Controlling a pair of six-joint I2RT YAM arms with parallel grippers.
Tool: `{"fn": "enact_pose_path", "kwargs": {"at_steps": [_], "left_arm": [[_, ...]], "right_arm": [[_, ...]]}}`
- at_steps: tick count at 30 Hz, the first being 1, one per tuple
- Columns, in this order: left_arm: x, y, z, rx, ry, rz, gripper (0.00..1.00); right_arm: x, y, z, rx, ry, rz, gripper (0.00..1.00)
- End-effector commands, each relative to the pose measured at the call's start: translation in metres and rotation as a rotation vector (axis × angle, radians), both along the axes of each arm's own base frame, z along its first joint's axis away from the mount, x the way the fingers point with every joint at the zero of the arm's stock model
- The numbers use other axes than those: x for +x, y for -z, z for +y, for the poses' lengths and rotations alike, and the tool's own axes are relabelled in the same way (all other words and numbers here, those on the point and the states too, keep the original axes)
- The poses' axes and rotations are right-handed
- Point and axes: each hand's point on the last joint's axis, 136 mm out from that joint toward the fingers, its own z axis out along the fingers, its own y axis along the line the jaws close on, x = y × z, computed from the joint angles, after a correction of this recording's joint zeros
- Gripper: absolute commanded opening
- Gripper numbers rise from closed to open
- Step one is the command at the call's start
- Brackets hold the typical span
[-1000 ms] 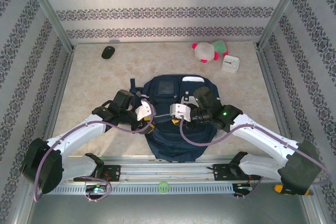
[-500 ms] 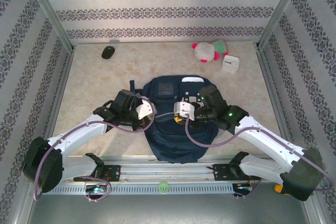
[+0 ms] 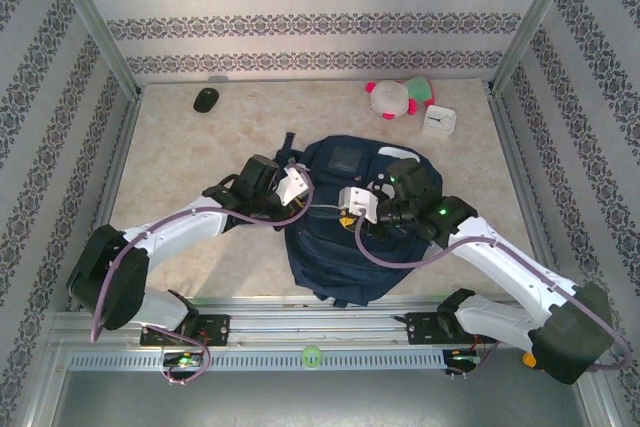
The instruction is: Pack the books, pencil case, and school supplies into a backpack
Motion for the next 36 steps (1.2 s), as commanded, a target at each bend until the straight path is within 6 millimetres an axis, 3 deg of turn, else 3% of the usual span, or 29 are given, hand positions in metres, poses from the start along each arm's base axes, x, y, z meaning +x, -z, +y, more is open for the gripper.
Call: {"fn": "enact_pose_path", "kwargs": {"at_steps": [1, 3, 5, 9, 11, 16, 21, 30, 31, 33, 36], "left_arm": [[0.01, 0.021, 0.061, 0.172, -0.274, 0.017, 0.0], [0.001, 0.018, 0.073, 0.185, -0.31, 0.012, 0.0], [-0.009, 0.013, 0.087, 0.199, -0.35, 0.002, 0.07], [-0.027, -0.005, 0.107, 0.175, -0.408, -0.034, 0.45], [-0.034, -0.017, 0.117, 0.16, -0.441, -0.064, 0.55], [-0.056, -0.049, 0.108, 0.054, -0.322, -0.153, 0.68], [-0.075, -0.074, 0.078, -0.048, -0.064, -0.271, 0.7], [-0.031, -0.075, 0.042, 0.001, 0.082, -0.353, 0.7], [-0.026, -0.077, 0.036, -0.012, 0.095, -0.361, 0.66], [-0.017, -0.08, 0.028, -0.035, 0.1, -0.374, 0.47], [-0.007, -0.085, 0.025, -0.063, 0.061, -0.398, 0.2]], "right_arm": [[-0.003, -0.043, 0.017, 0.128, -0.121, -0.055, 0.0], [0.001, -0.048, 0.024, 0.141, -0.153, -0.055, 0.0], [0.001, -0.054, 0.033, 0.163, -0.199, -0.047, 0.0], [0.003, -0.059, 0.05, 0.173, -0.28, -0.062, 0.0], [0.004, -0.059, 0.059, 0.17, -0.325, -0.07, 0.0], [0.012, -0.056, 0.082, 0.172, -0.423, -0.064, 0.0], [0.018, -0.053, 0.099, 0.159, -0.478, -0.039, 0.0], [0.016, -0.053, 0.109, 0.159, -0.49, -0.028, 0.0], [0.016, -0.054, 0.11, 0.161, -0.486, -0.025, 0.0], [0.018, -0.053, 0.11, 0.159, -0.468, -0.013, 0.01], [0.023, -0.054, 0.101, 0.146, -0.401, 0.012, 0.25]]}}
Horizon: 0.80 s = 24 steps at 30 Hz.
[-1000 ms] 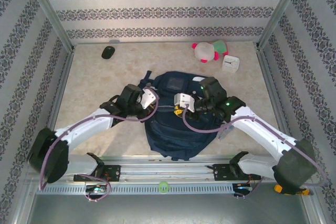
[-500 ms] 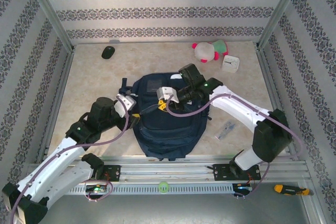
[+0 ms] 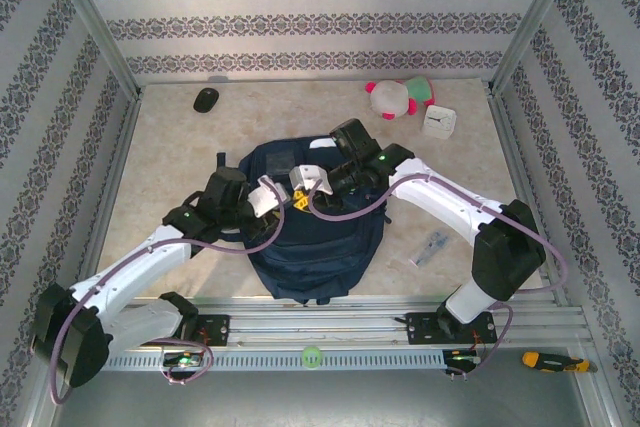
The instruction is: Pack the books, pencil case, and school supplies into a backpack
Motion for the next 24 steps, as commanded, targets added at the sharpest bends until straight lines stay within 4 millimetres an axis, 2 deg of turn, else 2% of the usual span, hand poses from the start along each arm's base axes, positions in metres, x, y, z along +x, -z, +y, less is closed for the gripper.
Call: {"fn": "enact_pose_path", "kwargs": {"at_steps": [1, 2, 5, 8, 12, 13, 16, 18, 19, 22, 24], "left_arm": [[0.021, -0.044, -0.016, -0.107, 0.011, -0.16, 0.13], [0.021, -0.043, -0.015, -0.112, 0.0, -0.155, 0.09], [0.018, -0.037, -0.01, -0.132, -0.032, -0.115, 0.07], [0.014, -0.032, -0.007, -0.16, -0.052, -0.077, 0.07], [0.007, -0.026, -0.008, -0.191, -0.052, -0.027, 0.08], [0.006, -0.026, -0.008, -0.193, -0.054, -0.018, 0.08], [0.003, -0.026, -0.005, -0.19, -0.059, -0.006, 0.11], [0.002, -0.026, -0.006, -0.191, -0.049, 0.007, 0.14], [0.001, -0.026, -0.007, -0.183, -0.042, 0.023, 0.19], [-0.004, -0.035, -0.01, -0.145, 0.008, 0.055, 0.54], [-0.002, -0.046, -0.013, -0.129, 0.03, 0.049, 0.66]], "right_arm": [[-0.003, -0.028, 0.0, 0.082, 0.013, -0.002, 0.32], [0.0, -0.022, -0.006, 0.066, 0.057, 0.009, 0.37], [0.004, 0.002, -0.031, 0.019, 0.175, 0.036, 0.44], [0.01, 0.018, -0.053, 0.01, 0.287, 0.048, 0.44], [0.024, 0.026, -0.071, 0.047, 0.419, 0.065, 0.43], [0.027, 0.028, -0.074, 0.054, 0.444, 0.066, 0.41], [0.033, 0.031, -0.077, 0.068, 0.478, 0.063, 0.25], [0.036, 0.028, -0.075, 0.094, 0.485, 0.057, 0.09], [0.037, 0.025, -0.074, 0.109, 0.484, 0.052, 0.01], [0.038, 0.02, -0.071, 0.126, 0.461, 0.035, 0.0], [0.038, 0.018, -0.069, 0.121, 0.437, 0.019, 0.0]]}}
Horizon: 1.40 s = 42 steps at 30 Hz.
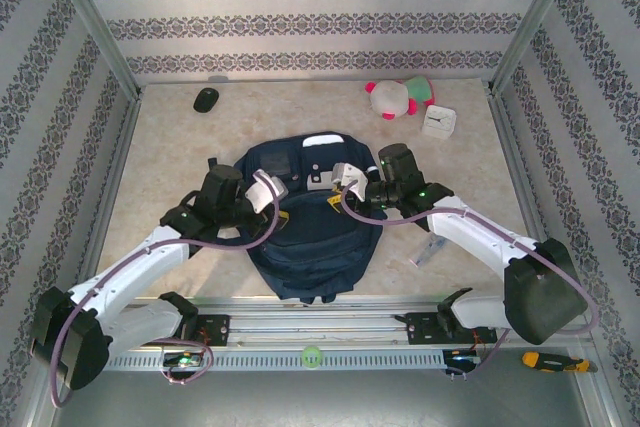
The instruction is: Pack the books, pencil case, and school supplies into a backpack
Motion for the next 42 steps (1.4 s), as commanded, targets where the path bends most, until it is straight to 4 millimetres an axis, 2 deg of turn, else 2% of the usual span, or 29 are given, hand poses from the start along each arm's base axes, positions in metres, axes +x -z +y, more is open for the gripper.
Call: {"fn": "enact_pose_path", "kwargs": {"at_steps": [1, 4, 7, 13, 15, 18, 19, 20, 21, 22, 25, 28, 31, 33, 37, 42], "left_arm": [[0.001, -0.033, -0.008, -0.01, 0.064, -0.017, 0.69], [0.002, -0.05, -0.021, -0.013, 0.139, -0.021, 0.7], [0.003, -0.055, -0.038, -0.012, 0.213, -0.01, 0.71], [0.013, -0.038, -0.054, 0.002, 0.263, 0.022, 0.68], [0.017, -0.027, -0.053, 0.025, 0.25, 0.033, 0.58], [0.03, -0.015, -0.048, 0.058, 0.18, 0.026, 0.28], [0.034, -0.014, -0.046, 0.061, 0.156, 0.025, 0.2], [0.039, -0.016, -0.045, 0.056, 0.126, 0.017, 0.1], [0.043, -0.017, -0.044, 0.05, 0.097, 0.015, 0.04], [0.049, -0.021, -0.043, 0.037, 0.055, 0.005, 0.01], [0.061, -0.028, -0.04, -0.01, -0.044, -0.002, 0.0], [0.069, -0.034, -0.037, -0.058, -0.127, -0.003, 0.0], [0.071, -0.033, -0.036, -0.075, -0.153, -0.001, 0.0], [0.072, -0.031, -0.033, -0.071, -0.173, 0.009, 0.0], [0.074, -0.027, -0.031, -0.058, -0.199, 0.031, 0.0], [0.072, -0.027, -0.036, -0.078, -0.183, 0.067, 0.0]], "right_arm": [[0.011, -0.017, 0.006, 0.039, -0.02, -0.074, 0.0], [0.016, -0.019, 0.009, 0.036, -0.031, -0.093, 0.0], [0.02, -0.023, 0.014, 0.046, -0.054, -0.096, 0.0], [0.023, -0.034, 0.023, 0.083, -0.092, -0.082, 0.0], [0.023, -0.037, 0.026, 0.095, -0.104, -0.073, 0.0], [0.025, -0.043, 0.026, 0.105, -0.094, -0.07, 0.02], [0.028, -0.045, 0.024, 0.105, -0.073, -0.061, 0.07], [0.031, -0.048, 0.022, 0.106, -0.04, -0.046, 0.17], [0.035, -0.052, 0.018, 0.109, -0.001, -0.027, 0.26], [0.041, -0.056, 0.013, 0.112, 0.061, 0.003, 0.33], [0.056, -0.06, -0.01, 0.109, 0.284, 0.14, 0.47], [0.055, -0.054, -0.036, 0.095, 0.461, 0.308, 0.55], [0.047, -0.045, -0.063, 0.081, 0.618, 0.464, 0.57], [0.045, -0.039, -0.088, 0.079, 0.785, 0.575, 0.57], [0.035, -0.029, -0.131, 0.084, 1.014, 0.727, 0.57], [0.012, -0.005, -0.173, -0.018, 1.237, 0.88, 0.56]]}}
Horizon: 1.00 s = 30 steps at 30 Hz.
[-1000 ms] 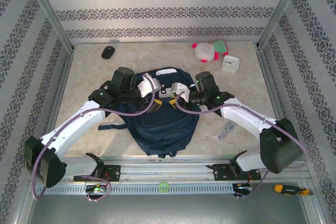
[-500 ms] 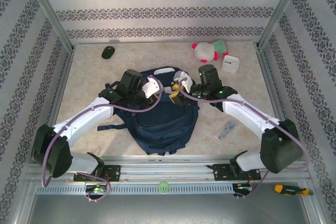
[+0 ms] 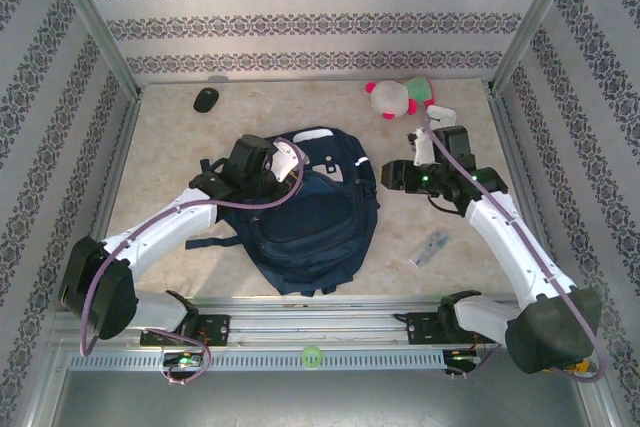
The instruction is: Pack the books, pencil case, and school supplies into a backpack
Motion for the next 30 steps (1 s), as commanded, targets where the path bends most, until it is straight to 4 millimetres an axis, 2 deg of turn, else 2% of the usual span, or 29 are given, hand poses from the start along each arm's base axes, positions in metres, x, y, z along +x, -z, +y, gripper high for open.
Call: {"fn": "enact_pose_path", "kwargs": {"at_steps": [1, 7, 9, 11, 15, 19, 24, 27, 30], "left_arm": [[0.014, -0.019, -0.004, -0.048, -0.045, -0.04, 0.0], [0.026, -0.021, -0.007, -0.014, -0.044, -0.053, 0.0], [0.031, -0.017, -0.007, 0.005, -0.058, -0.038, 0.0], [0.032, -0.016, -0.007, 0.007, -0.073, -0.014, 0.0], [0.03, -0.015, -0.004, 0.01, -0.083, -0.01, 0.0], [0.029, -0.015, -0.001, 0.005, -0.095, -0.028, 0.0], [0.032, -0.016, 0.005, 0.028, -0.116, -0.05, 0.0], [0.032, -0.019, 0.005, 0.019, -0.118, -0.057, 0.0], [0.032, -0.019, 0.005, 0.02, -0.121, -0.065, 0.01]], "right_arm": [[-0.03, 0.021, -0.031, -0.075, 0.181, 0.227, 0.57], [-0.059, 0.067, -0.066, -0.253, 0.312, 0.489, 0.61], [-0.074, 0.082, -0.088, -0.355, 0.386, 0.588, 0.64], [-0.086, 0.095, -0.099, -0.39, 0.434, 0.678, 0.67], [-0.093, 0.112, -0.112, -0.394, 0.527, 0.713, 0.71], [-0.087, 0.127, -0.104, -0.244, 0.596, 0.705, 0.72], [-0.076, 0.142, -0.096, -0.175, 0.617, 0.697, 0.72], [-0.072, 0.147, -0.096, -0.172, 0.636, 0.694, 0.72], [-0.077, 0.152, -0.1, -0.201, 0.648, 0.712, 0.74]]}}
